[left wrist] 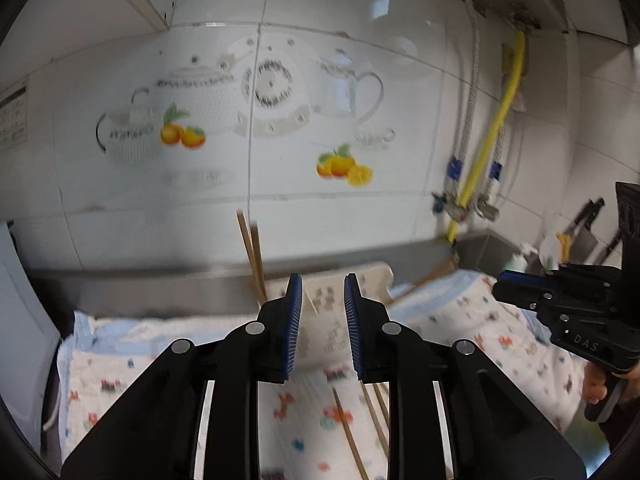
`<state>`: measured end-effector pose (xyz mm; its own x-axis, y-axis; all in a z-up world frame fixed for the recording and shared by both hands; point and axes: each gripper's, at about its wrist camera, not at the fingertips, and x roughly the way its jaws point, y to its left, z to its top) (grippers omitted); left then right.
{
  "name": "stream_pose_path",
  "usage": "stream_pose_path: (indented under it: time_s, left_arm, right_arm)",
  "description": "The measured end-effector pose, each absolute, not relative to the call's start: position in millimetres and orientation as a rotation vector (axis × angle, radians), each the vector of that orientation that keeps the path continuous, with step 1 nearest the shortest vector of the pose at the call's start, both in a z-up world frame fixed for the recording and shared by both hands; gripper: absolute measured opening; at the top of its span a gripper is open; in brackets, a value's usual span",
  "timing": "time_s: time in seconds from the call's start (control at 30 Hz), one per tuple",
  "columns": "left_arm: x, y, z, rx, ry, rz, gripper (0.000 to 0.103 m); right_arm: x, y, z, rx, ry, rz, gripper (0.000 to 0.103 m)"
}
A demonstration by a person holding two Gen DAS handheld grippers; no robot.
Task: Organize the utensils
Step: 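Return the open right tool over the remaining chopsticks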
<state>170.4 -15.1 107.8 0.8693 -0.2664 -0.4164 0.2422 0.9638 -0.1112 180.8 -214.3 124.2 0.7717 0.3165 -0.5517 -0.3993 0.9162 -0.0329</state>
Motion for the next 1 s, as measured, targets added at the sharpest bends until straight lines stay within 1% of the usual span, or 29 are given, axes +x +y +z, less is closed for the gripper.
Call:
stream_pose_path:
  time_s: [0.2,0.3,0.5,0.63,0.77,1.0]
  left_arm:
    - [134.9,-14.4,64.5,-0.044,0.501,-0.255,0.022]
    - [121.6,-6.8,36.6,-0.090,0.556,-0.254,0.022]
    - [107.2,3.4,-10.6,-0.137,0.653,-0.234,0.022]
    - [101.1,6.5,-32.6,-0.140,0.689,-0.214,0.022]
    - [97.2,7.6,-46.8,-0.158,0.716,-0.213,0.022]
    - [95.0,11.2,-60.5,-0.179,0.746,-0.205,0.022]
  right_arm:
    - [143.9,-213.0,77.7,-0.148,0.619,0.384,0.015]
    - [130.8,-213.6,47.4,-0.149,0.664,0.369,0.015]
    - [114.8,-219.6,-15.0,-0.116,0.765,0.343,0.015]
    - [106.9,-219.0,-45.6,-0.080,0.809,0.333,0.015]
    - [107.0,-214.6,-67.3,-0.069,0.844,0.322,0.015]
    - [112.3,-215.4,-82.0,-0.035,0.871,0.316,0.015]
